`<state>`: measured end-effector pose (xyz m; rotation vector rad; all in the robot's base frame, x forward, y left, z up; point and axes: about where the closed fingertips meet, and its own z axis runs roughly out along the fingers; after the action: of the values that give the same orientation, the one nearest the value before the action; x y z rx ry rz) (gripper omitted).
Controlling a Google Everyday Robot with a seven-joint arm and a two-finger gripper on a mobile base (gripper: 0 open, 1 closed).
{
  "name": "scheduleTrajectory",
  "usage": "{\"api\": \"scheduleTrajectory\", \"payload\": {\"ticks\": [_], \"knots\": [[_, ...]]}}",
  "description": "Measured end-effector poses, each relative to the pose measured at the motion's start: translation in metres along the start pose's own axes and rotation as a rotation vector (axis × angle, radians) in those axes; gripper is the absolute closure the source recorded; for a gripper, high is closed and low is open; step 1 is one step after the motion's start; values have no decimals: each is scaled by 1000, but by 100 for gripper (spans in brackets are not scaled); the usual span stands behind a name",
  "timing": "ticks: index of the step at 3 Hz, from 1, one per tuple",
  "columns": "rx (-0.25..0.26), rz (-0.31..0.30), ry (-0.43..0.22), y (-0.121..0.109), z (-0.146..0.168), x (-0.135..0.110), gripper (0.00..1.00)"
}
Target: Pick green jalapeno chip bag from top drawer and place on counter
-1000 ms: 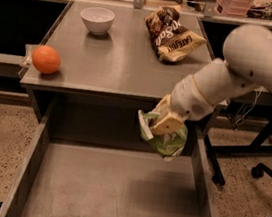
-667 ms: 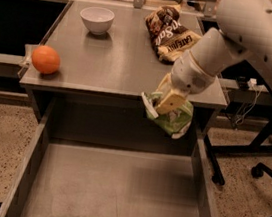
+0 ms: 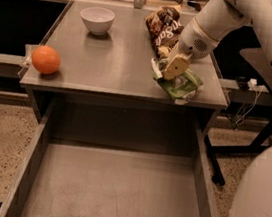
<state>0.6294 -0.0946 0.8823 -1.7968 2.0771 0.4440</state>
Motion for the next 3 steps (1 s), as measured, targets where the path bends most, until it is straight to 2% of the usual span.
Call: {"api": "scheduleTrajectory", "payload": {"ticks": [1,2,3], "knots": [[78,70,-99,-41,-18,-6,60],[151,110,-136,-64,-31,-8,37],[152,110,-138,-65,-30,-8,14]]}}
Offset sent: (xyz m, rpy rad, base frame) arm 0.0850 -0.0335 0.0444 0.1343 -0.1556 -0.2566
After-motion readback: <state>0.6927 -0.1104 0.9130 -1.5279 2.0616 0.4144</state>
